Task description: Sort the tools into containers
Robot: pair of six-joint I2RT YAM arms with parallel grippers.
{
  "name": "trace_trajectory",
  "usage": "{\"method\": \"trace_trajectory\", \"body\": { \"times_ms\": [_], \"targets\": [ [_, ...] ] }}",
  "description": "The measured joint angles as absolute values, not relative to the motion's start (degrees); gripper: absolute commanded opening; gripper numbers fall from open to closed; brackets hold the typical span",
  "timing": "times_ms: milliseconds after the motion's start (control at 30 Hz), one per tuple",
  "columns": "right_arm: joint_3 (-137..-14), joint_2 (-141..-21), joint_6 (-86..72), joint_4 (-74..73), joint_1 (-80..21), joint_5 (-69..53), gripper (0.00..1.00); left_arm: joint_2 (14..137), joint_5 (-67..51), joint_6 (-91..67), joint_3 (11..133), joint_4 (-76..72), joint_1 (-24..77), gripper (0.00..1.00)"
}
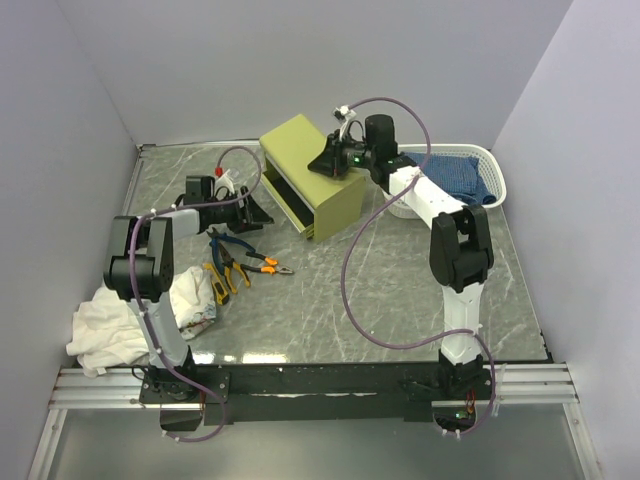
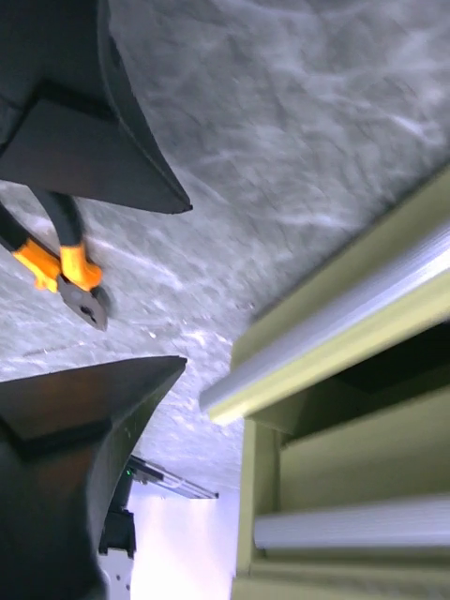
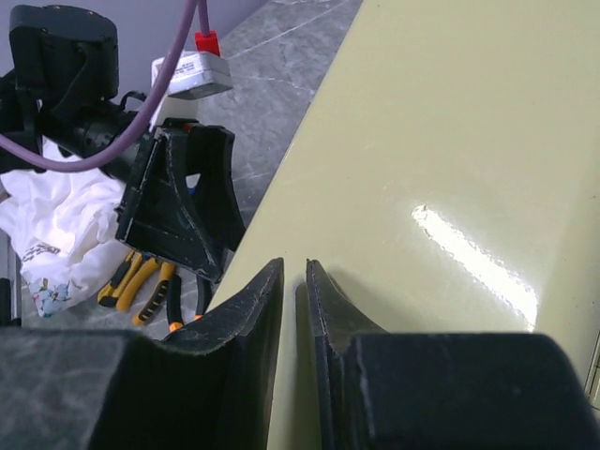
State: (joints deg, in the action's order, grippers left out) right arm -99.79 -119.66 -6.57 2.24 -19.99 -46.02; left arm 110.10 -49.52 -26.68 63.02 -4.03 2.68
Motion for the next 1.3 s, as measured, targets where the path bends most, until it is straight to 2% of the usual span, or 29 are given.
{"method": "trace_trajectory", "body": {
  "times_ms": [267,300,367,600,800,867,1300],
  "targets": [
    [-98.7,-118.8,-6.2,2.2,-19.8,-46.0,0.24,111.7,-49.6,-33.2,68.1,-10.6,4.6,0.70],
    [-98.7,-118.7,-6.1,2.2,-19.8,-46.0,0.24,112.0,-49.6,-34.1,68.5,-11.3,5.0,0.81],
    [-98.7,-118.7,-5.9,2.1,-19.8,-45.9,0.24,112.7,-48.2,-35.5,69.6,-11.6,5.9,0.88],
    [-98.7,-118.5,-4.8,1.7,-19.8,-45.4,0.25,116.3,-31.6,-38.7,77.5,-3.6,10.6,0.86],
    [-98.7,-118.2,-3.9,1.1,-19.8,-44.4,0.25,117.3,-22.2,-38.1,80.4,2.5,12.8,0.84],
    [-98.7,-118.1,-3.6,0.9,-19.9,-44.2,0.25,117.3,-19.2,-37.1,80.6,4.4,13.2,0.86],
    [-99.1,-118.1,-3.4,0.3,-20.0,-43.0,0.25,111.8,-10.2,-33.7,74.5,7.0,13.3,0.89]
  ]
}}
